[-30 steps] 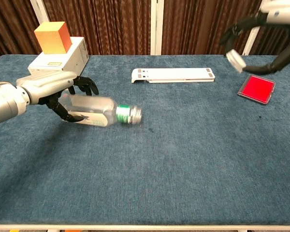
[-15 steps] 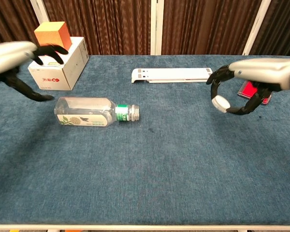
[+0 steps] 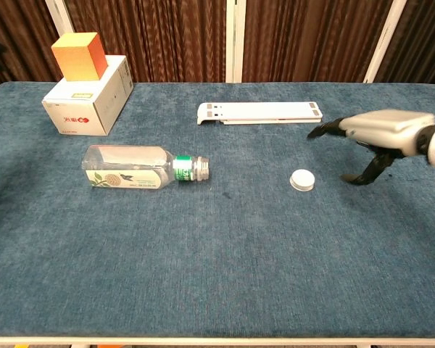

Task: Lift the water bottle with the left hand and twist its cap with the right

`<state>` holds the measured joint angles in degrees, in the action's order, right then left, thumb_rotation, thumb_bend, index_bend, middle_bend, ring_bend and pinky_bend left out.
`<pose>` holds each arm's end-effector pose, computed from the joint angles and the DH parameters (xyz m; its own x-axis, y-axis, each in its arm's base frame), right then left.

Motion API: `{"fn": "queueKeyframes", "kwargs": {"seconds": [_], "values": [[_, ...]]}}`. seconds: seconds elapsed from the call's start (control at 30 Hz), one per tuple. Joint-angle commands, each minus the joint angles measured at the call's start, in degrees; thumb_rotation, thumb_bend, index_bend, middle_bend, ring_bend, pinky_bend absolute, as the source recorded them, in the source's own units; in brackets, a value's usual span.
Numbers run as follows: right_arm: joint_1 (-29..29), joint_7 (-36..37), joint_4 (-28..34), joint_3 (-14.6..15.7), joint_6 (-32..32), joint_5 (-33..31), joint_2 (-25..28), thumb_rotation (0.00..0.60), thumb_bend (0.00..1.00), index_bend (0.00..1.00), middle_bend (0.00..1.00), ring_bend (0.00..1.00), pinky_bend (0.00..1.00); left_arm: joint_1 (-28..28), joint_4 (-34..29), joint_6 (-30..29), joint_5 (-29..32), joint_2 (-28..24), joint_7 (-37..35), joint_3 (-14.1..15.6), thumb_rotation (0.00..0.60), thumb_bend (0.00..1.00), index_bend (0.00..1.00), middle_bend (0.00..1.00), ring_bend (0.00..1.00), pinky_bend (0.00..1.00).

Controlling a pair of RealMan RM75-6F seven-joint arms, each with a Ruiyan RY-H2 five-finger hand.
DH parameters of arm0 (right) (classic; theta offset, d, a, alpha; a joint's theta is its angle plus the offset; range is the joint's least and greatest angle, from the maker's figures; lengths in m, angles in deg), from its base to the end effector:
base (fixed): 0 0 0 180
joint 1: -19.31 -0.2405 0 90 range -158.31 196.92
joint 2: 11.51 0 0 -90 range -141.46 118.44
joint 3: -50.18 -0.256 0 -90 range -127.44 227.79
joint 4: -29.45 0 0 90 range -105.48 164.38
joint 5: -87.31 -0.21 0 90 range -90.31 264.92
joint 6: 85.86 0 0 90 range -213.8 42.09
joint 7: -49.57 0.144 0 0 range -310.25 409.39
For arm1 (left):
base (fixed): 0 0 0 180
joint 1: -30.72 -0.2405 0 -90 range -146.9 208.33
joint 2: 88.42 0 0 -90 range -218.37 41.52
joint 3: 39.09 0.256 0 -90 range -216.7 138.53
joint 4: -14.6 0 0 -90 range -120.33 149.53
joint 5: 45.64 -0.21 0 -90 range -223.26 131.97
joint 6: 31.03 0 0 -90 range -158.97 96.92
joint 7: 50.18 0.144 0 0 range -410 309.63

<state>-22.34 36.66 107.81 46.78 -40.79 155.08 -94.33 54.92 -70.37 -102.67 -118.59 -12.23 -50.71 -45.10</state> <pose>-0.2173 -0.3430 -0.0040 0.5841 -0.3903 0.7117 -0.8050 -0.3908 0.4463 -0.2692 0.2923 0.0875 0.2785 0.0906 0.9561 0.9578 -0.0992 -0.2696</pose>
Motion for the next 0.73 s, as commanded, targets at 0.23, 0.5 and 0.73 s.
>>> {"fn": "queueKeyframes", "kwargs": {"seconds": [0.23,0.5,0.73], "values": [[13.18,11.2,11.67,0.85,21.4,9.55,16.74,0.6,0.33,0.0,0.02,0.0,0.0,-8.46,6.91,-8.8,-3.61,-5.47,-4.77,3.04,0.6,0.17,0.14,0.18,0.09,0.16],[26.24,19.6,15.0,3.77,39.58,15.74,23.67,0.6,0.34,0.0,0.0,0.0,0.0,-17.76,6.65,-18.3,-5.77,-8.23,-5.38,6.24,0.6,0.17,0.14,0.17,0.09,0.12],[31.89,22.11,14.1,5.09,45.66,18.75,23.18,0.6,0.34,0.0,0.0,0.0,0.0,-21.98,2.01,-23.14,-8.77,-8.49,-2.78,7.74,0.6,0.17,0.14,0.17,0.09,0.12]]}}
